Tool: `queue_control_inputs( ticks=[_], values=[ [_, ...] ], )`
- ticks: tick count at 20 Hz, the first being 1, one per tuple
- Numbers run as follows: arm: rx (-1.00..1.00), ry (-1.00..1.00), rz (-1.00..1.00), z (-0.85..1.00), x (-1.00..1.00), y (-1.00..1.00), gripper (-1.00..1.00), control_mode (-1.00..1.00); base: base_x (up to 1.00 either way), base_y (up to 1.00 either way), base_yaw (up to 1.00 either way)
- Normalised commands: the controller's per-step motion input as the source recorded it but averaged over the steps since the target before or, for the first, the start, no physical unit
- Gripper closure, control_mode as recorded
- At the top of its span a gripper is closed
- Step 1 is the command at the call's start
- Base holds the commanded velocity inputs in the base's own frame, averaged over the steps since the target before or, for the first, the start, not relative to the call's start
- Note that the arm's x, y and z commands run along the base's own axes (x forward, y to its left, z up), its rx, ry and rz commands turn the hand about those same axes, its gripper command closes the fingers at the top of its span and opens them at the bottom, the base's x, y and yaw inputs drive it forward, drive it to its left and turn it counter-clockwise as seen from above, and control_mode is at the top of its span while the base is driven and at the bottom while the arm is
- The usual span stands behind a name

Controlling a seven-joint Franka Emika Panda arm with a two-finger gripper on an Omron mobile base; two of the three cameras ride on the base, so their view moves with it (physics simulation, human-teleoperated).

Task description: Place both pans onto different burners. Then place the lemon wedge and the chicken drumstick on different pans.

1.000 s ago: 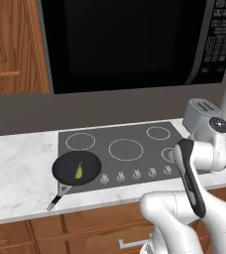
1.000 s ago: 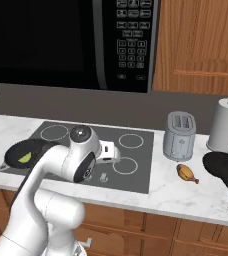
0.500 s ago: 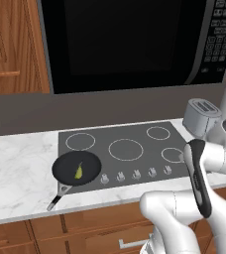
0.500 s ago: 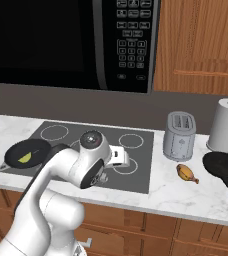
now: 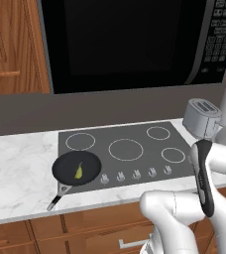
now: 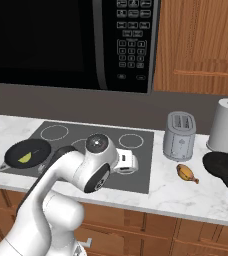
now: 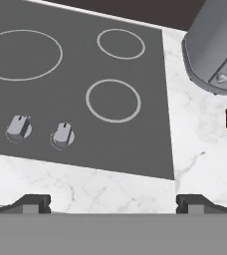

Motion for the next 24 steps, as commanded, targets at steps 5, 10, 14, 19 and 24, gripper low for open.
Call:
queue_control_inputs(
  ticks=[5,10,14,19,24],
  values=[
    [-0.06,0.00,-0.16,0.00,-0.02,-0.28,-1.00,-1.00,0.00,0.00,0.00],
    [-0.03,0.00,-0.09,0.00,0.00,-0.36,-1.00,-1.00,0.00,0.00,0.00],
    [0.00,0.00,0.00,0.00,0.00,-0.52,-1.00,-1.00,0.00,0.00,0.00],
    [0.00,0.00,0.00,0.00,0.00,-0.61,-1.00,-1.00,0.00,0.00,0.00],
    [0.00,0.00,0.00,0.00,0.00,-0.57,-1.00,-1.00,0.00,0.00,0.00]
  ],
)
